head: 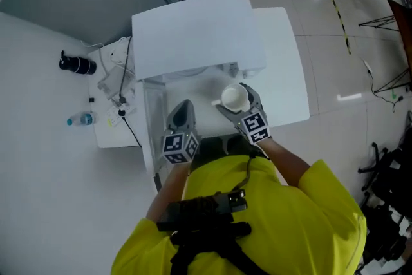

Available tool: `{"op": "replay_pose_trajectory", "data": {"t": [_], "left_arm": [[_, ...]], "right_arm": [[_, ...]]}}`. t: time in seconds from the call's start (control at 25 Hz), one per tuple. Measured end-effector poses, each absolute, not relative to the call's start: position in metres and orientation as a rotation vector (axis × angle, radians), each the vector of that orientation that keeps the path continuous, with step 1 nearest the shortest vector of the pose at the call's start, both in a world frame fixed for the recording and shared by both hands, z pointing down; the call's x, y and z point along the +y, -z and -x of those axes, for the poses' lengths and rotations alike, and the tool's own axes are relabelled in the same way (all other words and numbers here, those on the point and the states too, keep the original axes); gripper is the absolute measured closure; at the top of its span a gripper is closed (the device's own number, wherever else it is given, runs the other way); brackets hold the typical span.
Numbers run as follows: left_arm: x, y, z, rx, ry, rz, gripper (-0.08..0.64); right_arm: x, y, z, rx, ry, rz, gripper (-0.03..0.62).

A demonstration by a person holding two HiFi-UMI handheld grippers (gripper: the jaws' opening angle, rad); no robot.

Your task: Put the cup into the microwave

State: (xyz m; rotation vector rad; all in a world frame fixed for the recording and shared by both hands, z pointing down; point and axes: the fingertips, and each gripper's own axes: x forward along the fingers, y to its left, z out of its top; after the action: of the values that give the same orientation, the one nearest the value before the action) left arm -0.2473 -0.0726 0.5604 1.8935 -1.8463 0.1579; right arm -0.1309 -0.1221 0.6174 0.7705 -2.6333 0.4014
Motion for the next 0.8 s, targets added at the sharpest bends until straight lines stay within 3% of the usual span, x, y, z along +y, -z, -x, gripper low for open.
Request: {"op": "replay_pose_trajectory", "data": {"t": [0.36,0.8], "left_arm": [[-0.070,-0.591,0.300,-1.901,-0.140,-1.758,0.566],[-0.074,-0.605,0.329,-1.888,-0.106,-1.733,0.566]], "right_arm": [[-0.189,-0.673,0.278,-2.678,-0.327,-0.695,0.110],[-0.234,-0.700,0.323,-2.659,-0.240,-0.750,0.110]]}}
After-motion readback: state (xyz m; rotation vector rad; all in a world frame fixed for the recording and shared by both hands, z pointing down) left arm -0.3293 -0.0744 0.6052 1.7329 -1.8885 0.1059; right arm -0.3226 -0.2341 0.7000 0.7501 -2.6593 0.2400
